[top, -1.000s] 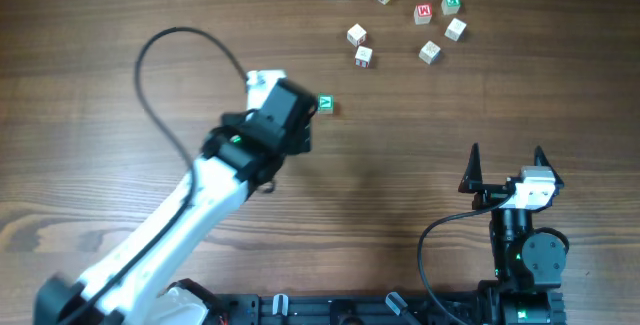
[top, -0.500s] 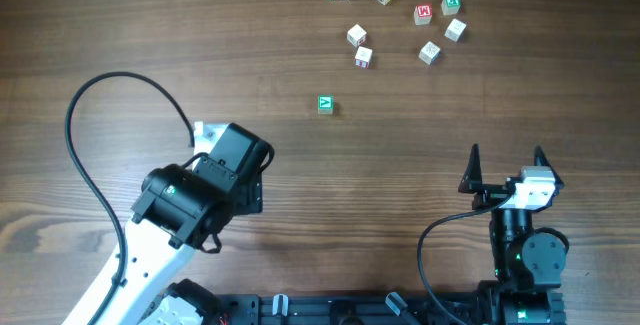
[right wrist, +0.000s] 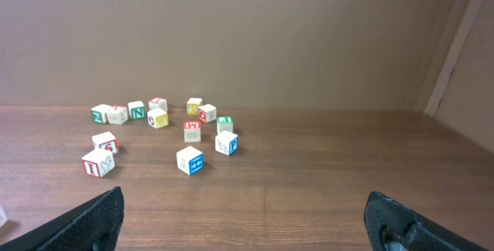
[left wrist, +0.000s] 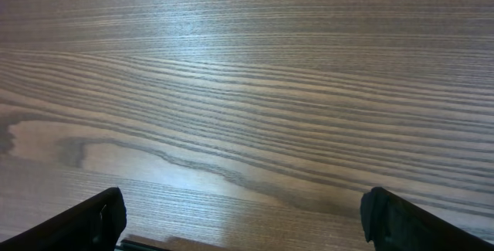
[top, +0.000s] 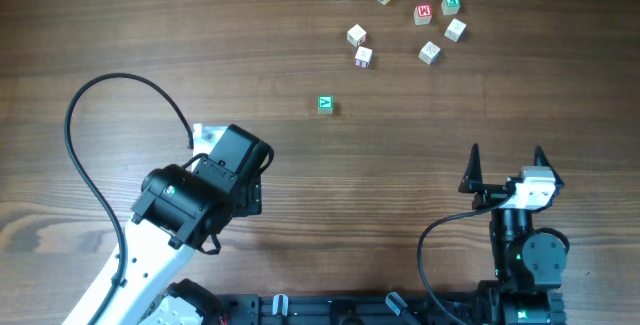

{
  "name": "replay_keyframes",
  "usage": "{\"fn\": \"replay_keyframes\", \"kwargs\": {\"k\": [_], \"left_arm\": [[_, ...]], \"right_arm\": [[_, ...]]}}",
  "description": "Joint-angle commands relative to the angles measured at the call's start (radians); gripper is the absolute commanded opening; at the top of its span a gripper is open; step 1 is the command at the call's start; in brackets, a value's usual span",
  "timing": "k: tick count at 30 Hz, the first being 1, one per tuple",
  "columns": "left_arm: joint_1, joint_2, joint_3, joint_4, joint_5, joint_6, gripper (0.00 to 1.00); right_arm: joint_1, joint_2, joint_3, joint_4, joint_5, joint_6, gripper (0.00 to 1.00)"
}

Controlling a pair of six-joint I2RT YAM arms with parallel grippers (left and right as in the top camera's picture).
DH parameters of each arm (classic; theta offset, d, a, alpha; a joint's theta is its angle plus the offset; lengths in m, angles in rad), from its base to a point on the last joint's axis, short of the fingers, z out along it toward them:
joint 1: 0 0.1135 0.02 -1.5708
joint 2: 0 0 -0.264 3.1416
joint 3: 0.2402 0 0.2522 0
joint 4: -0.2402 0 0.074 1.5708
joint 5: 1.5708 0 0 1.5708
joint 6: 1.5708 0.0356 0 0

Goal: Form a circle
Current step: 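Open the left gripper and withdraw it down-left, then reach the right gripper up toward the block cluster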

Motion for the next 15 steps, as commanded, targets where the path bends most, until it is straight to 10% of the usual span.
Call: {"fn": "replay_keyframes", "kwargs": {"k": [1, 7, 15], "left_arm": [[0.005, -0.007, -0.002, 0.0, 0.01, -0.017, 1.0], [0.005, -0.007, -0.002, 0.0, 0.01, -0.017, 1.0], [0.005, -0.007, -0.002, -0.001, 0.01, -0.017, 1.0]], "right_arm": [[-0.003, -0.008, -0.001, -0.007, -0.089, 0.122, 1.0], [-0.003, -0.002, 0.003, -0.001, -0.357, 0.872, 1.0], [-0.003, -0.002, 0.003, 0.006, -0.462, 1.0, 1.0]]}}
